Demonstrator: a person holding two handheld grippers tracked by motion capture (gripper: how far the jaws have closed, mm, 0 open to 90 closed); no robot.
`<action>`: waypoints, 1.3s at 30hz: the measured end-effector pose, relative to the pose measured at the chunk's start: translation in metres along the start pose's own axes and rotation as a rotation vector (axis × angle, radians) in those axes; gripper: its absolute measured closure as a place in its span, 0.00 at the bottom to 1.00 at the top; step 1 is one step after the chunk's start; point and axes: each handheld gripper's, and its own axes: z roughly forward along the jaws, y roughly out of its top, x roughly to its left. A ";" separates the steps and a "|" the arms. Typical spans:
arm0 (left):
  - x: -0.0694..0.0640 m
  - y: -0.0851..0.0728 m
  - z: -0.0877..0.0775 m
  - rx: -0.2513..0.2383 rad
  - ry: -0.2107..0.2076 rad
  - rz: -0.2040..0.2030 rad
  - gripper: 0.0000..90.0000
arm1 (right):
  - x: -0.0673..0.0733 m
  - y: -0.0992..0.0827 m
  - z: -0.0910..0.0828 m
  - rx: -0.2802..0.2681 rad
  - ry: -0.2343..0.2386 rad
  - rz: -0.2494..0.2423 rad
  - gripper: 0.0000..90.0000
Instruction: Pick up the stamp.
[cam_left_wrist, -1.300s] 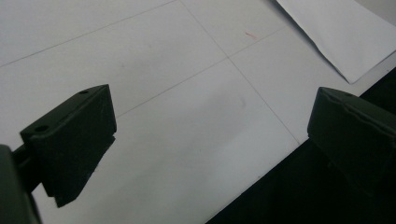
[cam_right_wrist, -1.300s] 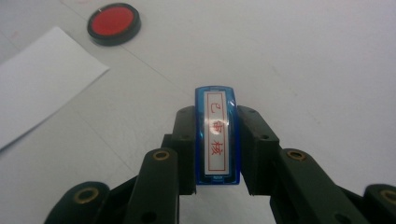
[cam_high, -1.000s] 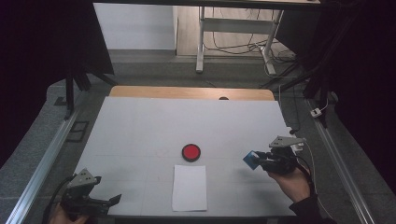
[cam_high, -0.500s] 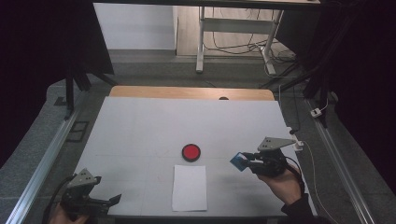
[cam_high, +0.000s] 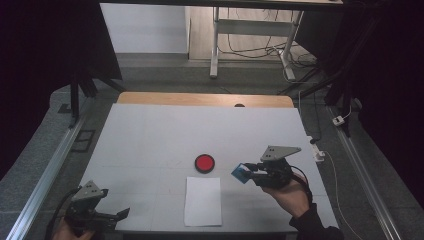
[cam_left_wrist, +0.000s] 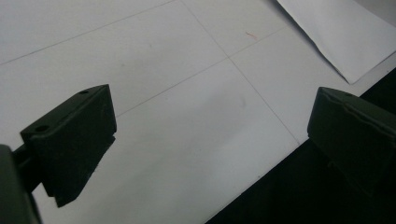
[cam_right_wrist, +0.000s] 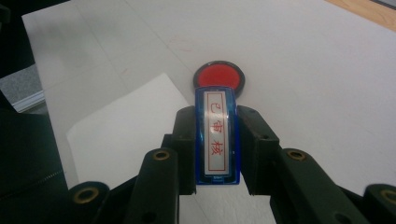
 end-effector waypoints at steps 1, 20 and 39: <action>0.000 0.000 0.000 0.000 -0.001 0.000 0.02 | 0.001 0.002 0.002 0.000 0.005 -0.007 0.78; 0.000 0.000 0.000 0.003 -0.002 0.001 0.02 | 0.027 0.025 0.033 -0.003 0.112 -0.048 0.78; -0.001 0.000 0.000 0.003 0.002 0.005 0.01 | 0.049 0.035 0.044 -0.013 0.173 -0.094 0.78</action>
